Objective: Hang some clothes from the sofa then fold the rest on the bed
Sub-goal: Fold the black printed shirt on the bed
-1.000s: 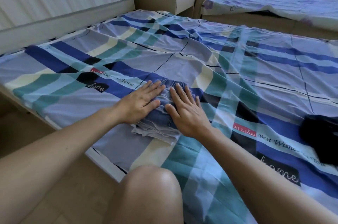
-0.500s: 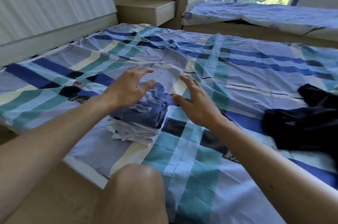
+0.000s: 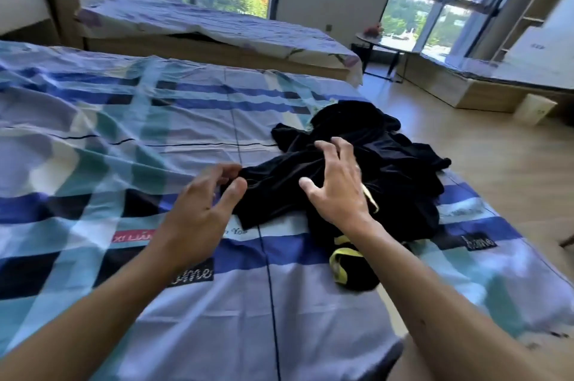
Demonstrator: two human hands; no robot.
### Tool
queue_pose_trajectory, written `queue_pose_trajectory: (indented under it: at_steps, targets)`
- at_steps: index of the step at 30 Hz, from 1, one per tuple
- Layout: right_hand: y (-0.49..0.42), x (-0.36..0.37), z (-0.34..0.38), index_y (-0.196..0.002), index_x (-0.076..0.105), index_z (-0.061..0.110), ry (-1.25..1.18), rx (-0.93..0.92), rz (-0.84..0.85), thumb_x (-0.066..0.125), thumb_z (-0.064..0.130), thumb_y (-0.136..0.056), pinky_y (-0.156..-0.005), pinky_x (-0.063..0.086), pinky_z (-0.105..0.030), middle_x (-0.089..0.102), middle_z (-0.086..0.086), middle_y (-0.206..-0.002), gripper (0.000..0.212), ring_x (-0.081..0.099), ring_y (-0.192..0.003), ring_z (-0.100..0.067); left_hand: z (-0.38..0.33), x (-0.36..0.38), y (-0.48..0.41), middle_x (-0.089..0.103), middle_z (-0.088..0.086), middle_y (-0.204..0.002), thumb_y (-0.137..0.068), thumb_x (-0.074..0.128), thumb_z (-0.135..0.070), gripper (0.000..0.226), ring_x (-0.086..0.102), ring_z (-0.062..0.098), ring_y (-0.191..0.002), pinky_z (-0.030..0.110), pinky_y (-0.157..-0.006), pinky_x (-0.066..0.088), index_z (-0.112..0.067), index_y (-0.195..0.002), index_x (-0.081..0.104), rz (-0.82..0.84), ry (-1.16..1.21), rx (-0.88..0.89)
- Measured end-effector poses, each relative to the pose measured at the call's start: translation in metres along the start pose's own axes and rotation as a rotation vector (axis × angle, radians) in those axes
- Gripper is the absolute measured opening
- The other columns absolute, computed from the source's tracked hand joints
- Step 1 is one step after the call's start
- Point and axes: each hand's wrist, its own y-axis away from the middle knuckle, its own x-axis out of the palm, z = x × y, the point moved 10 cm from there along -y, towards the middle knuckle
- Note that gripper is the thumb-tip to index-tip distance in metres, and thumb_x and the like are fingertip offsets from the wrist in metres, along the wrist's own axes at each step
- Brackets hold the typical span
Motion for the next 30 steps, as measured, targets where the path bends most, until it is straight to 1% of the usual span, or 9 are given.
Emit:
queue_pose_trajectory:
  at_steps: [3,6,8,14,17,19,21,26,30]
  targets:
    - [-0.007,-0.001,-0.063,-0.156,0.020,0.027,0.243,0.212,0.138,0.078,0.054,-0.074,-0.123,0.003,-0.056,0.007,-0.012,-0.163,0.104,0.006,-0.154,-0.031,0.010,0.027,0.005,0.063,-0.014,-0.125,-0.089,0.048,-0.052,0.048,0.058,0.001,-0.118,0.027,-0.103,0.044,-0.028,-0.129,0.059,0.051,-0.028,-0.014]
    - [-0.004,0.016,-0.100,-0.158,0.012,0.030,0.208,0.340,0.342,0.083,0.055,-0.069,-0.120,0.019,-0.055,0.023,-0.013,-0.159,0.117,0.023,-0.149,-0.033,0.021,0.037,0.015,0.060,-0.015,-0.127,-0.095,0.047,-0.055,0.047,0.054,-0.001,-0.120,0.018,-0.101,0.043,-0.027,-0.132,0.057,0.096,-0.093,-0.023]
    - [-0.003,0.030,-0.108,-0.155,0.022,0.029,0.212,0.344,0.411,0.084,0.051,-0.070,-0.111,0.037,-0.048,0.044,-0.011,-0.146,0.107,0.042,-0.137,-0.033,0.025,0.039,0.017,0.058,-0.017,-0.129,-0.097,0.043,-0.058,0.050,0.051,-0.002,-0.123,0.006,-0.095,0.036,-0.027,-0.134,0.056,0.115,-0.147,-0.030]
    - [-0.013,0.030,-0.055,-0.119,0.054,0.034,0.082,0.181,0.338,0.075,0.047,-0.079,-0.089,0.052,-0.040,0.065,-0.006,-0.113,0.047,0.064,-0.106,-0.031,0.036,0.048,0.020,0.057,-0.018,-0.131,-0.085,0.042,-0.066,0.064,0.052,-0.004,-0.122,0.015,-0.098,0.041,-0.028,-0.135,0.054,0.177,-0.166,-0.096]
    - [0.004,0.025,-0.001,-0.097,0.053,0.037,-0.295,0.058,0.312,0.076,0.048,-0.080,-0.071,0.058,-0.037,0.066,0.003,-0.090,0.030,0.069,-0.081,-0.020,0.045,0.057,0.025,0.069,-0.007,-0.123,-0.074,0.053,-0.078,0.070,0.066,0.007,-0.111,0.040,-0.099,0.053,-0.034,-0.128,0.057,0.205,0.217,-0.337]
    - [0.024,0.028,0.035,-0.087,0.051,0.036,-0.377,-0.101,0.317,0.077,0.044,-0.079,-0.074,0.055,-0.038,0.060,0.008,-0.091,0.028,0.063,-0.082,-0.014,0.043,0.070,0.031,0.073,0.005,-0.119,-0.082,0.060,-0.069,0.061,0.071,0.023,-0.109,0.051,-0.097,0.055,-0.027,-0.126,0.063,0.217,0.681,-0.552]
    - [0.042,0.032,0.058,-0.083,0.050,0.035,-0.394,-0.222,0.307,0.079,0.037,-0.077,-0.078,0.048,-0.031,0.053,0.009,-0.093,0.029,0.055,-0.085,-0.011,0.037,0.071,0.031,0.073,0.012,-0.119,-0.084,0.058,-0.062,0.060,0.070,0.031,-0.109,0.051,-0.094,0.057,-0.020,-0.127,0.065,0.241,0.833,-0.608]
    - [0.054,0.042,0.069,-0.092,0.062,0.032,-0.550,-0.231,0.389,0.086,0.032,-0.069,-0.079,0.044,-0.017,0.053,0.008,-0.103,0.033,0.057,-0.090,-0.006,0.051,0.043,0.028,0.076,0.009,-0.107,-0.061,0.087,-0.028,0.067,0.074,0.025,-0.091,0.036,-0.071,0.059,-0.021,-0.124,0.063,0.139,0.633,-0.546]
    - [0.061,0.055,0.064,-0.125,0.056,0.039,-0.416,-0.284,0.678,0.087,0.042,-0.071,-0.096,0.046,-0.022,0.049,0.016,-0.122,0.063,0.054,-0.111,-0.001,0.035,0.029,0.021,0.070,0.010,-0.083,-0.053,0.078,-0.011,0.041,0.063,0.023,-0.074,0.034,-0.069,0.050,-0.013,-0.094,0.072,0.216,0.495,-0.438]
